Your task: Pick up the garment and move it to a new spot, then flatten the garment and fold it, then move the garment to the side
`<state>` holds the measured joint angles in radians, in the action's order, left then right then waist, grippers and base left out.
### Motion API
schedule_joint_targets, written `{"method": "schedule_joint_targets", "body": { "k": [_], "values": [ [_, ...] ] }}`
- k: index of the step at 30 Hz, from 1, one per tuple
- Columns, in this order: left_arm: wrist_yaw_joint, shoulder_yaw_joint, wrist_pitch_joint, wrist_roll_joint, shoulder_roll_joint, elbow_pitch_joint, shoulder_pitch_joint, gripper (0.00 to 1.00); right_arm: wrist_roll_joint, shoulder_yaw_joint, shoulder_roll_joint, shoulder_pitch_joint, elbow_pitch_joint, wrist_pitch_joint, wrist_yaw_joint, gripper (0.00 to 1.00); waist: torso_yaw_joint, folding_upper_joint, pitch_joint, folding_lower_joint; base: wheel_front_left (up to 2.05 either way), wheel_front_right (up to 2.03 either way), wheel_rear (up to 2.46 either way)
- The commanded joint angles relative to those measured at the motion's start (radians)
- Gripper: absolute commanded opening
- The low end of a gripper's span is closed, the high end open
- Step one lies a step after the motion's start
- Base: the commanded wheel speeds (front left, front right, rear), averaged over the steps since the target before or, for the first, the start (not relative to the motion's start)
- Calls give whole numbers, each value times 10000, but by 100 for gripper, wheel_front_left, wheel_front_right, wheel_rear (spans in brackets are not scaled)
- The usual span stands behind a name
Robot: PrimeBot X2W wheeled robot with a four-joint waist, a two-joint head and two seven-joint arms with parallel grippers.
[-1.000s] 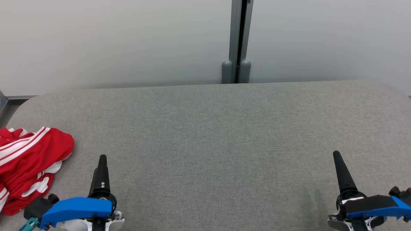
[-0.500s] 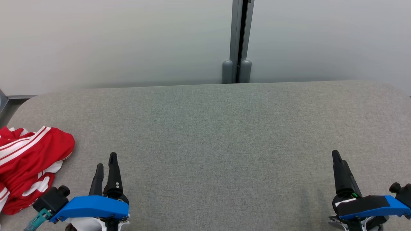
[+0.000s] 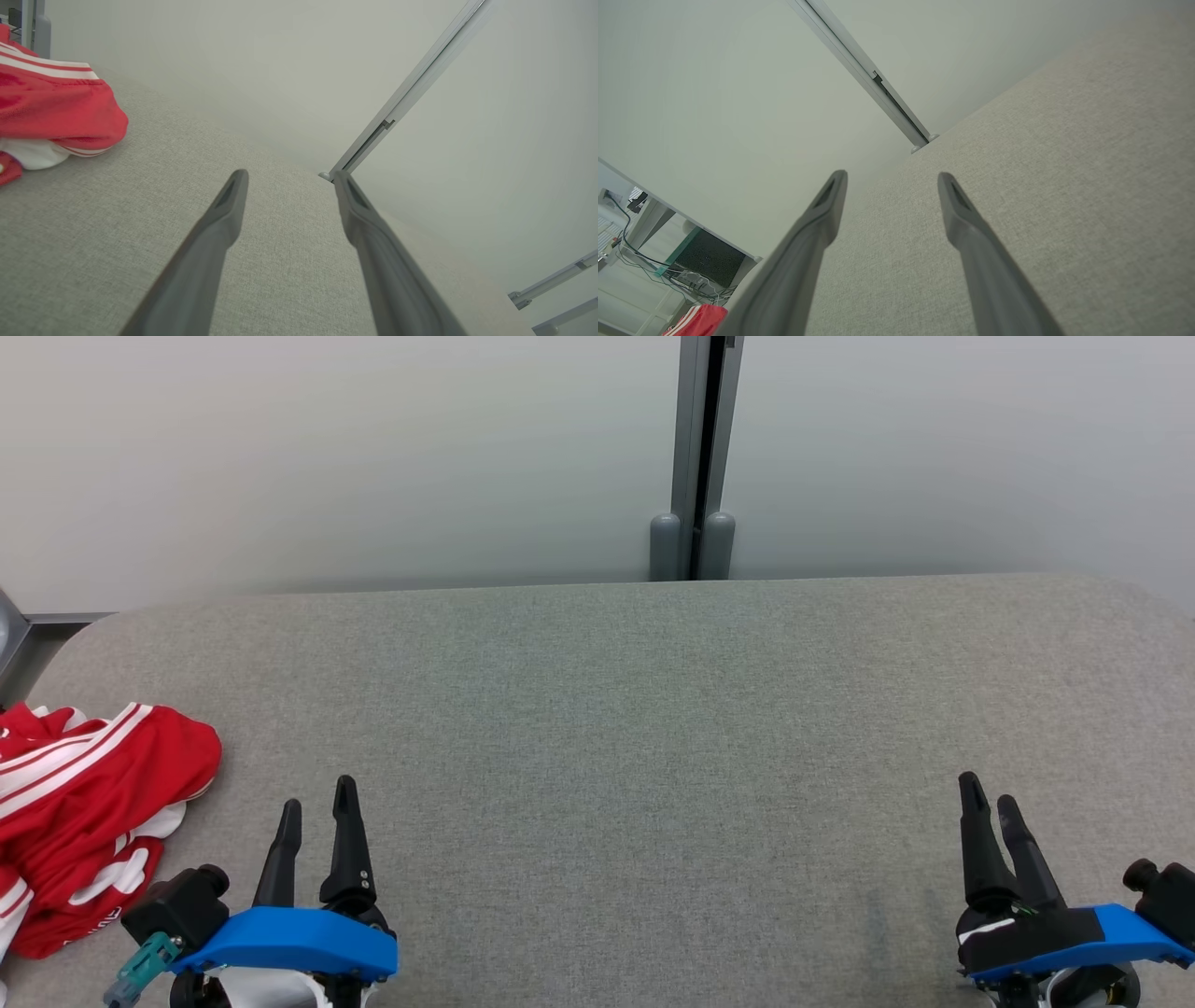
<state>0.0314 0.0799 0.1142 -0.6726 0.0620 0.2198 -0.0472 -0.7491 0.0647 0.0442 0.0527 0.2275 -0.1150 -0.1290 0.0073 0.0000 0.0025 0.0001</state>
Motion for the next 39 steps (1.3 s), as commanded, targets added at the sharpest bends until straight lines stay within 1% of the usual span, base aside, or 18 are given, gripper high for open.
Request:
{"method": "schedule_joint_targets", "body": {
  "k": [1,7,18,26,39],
  "values": [
    [-52,61,114,376,106,-108,-68,100,318,-39,68,-14,-138,-104,-21,100,1,0,-12,0,0,0,0],
    [-135,129,279,1057,166,-52,37,100,869,-71,71,-60,-26,-269,-21,100,-20,0,-52,0,0,0,0],
    [-130,251,568,2059,198,237,84,100,1902,-199,76,-78,132,-561,-23,100,-47,0,-128,0,0,0,0],
    [-247,384,762,2815,237,429,32,100,2651,-228,79,-79,287,-743,-23,100,-60,0,-163,0,0,0,0],
    [-349,504,1018,3725,287,765,39,100,3527,-330,83,-90,539,-1015,-25,100,-83,0,-255,0,0,0,0]
  ]
}}
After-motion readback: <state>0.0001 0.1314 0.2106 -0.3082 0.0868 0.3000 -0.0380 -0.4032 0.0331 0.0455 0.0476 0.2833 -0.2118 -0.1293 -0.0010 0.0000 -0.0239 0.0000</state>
